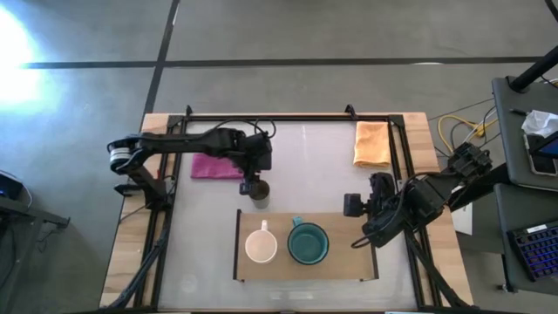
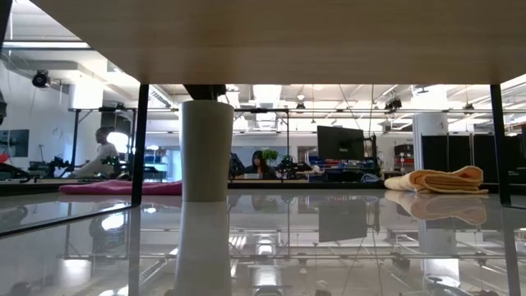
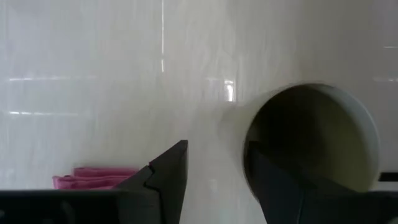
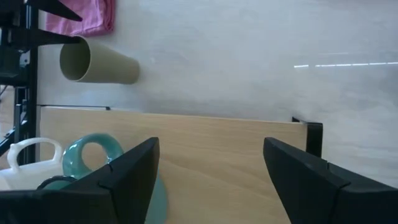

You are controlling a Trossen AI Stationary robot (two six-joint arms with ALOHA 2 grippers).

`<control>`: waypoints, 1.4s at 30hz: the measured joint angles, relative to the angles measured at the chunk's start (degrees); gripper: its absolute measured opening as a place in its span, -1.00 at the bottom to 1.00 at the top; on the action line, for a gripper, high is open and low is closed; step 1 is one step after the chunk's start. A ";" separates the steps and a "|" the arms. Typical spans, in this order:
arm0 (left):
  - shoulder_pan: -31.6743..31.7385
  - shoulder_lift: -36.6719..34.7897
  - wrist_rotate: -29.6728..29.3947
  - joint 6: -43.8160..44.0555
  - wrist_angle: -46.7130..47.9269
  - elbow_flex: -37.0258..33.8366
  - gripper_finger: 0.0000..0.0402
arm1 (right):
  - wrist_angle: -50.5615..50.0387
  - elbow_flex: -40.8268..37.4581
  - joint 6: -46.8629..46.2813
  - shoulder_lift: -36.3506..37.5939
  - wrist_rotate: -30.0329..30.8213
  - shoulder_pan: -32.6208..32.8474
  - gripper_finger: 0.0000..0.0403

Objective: Stack small to large cups/mugs on shelf
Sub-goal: Put the gray cup on the shelf

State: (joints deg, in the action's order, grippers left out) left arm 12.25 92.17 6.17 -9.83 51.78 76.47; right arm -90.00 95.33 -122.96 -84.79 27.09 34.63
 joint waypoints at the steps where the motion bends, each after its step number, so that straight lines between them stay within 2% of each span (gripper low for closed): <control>1: 0.00 0.36 0.04 -0.02 -0.31 0.00 -0.24 | -0.02 0.00 0.01 0.00 0.00 0.00 0.40; 7: -0.04 2.70 0.47 -0.12 -0.49 -0.02 -0.31 | -0.02 0.00 0.15 0.00 0.00 0.00 0.40; 10: -0.05 3.79 0.59 -0.99 -0.96 0.02 -0.47 | -0.01 0.00 0.17 0.00 -0.02 0.00 0.40; 15: -0.07 4.96 0.74 -1.69 -3.86 0.98 -0.90 | 0.00 0.00 0.17 0.00 -0.02 0.00 0.40; 19: -0.07 5.08 0.70 -2.86 -7.26 4.56 -0.98 | 0.01 -0.02 0.17 0.22 0.39 -0.02 0.40; 25: -0.02 12.67 0.65 -3.01 -6.42 17.15 -0.99 | 0.07 -4.18 -1.00 4.25 1.27 -0.68 0.39; 32: -0.09 28.24 0.48 -4.20 2.00 39.54 -1.00 | -0.05 -13.65 -4.08 13.14 1.49 -2.22 0.39; 37: -0.08 37.05 0.39 -4.17 3.07 54.62 -1.00 | -0.10 -17.96 -2.92 17.91 1.74 -5.91 0.39; 39: -0.10 39.54 0.52 -4.02 3.64 58.38 -1.00 | 0.18 -19.11 -1.37 18.87 2.01 -7.82 0.40; 42: -0.22 40.25 0.56 -4.03 1.43 57.19 -1.00 | 0.52 -19.75 2.19 19.02 1.99 -10.16 0.40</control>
State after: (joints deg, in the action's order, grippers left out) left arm 12.03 132.42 6.74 -13.86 53.21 133.65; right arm -89.48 75.58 -120.77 -65.78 29.08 24.47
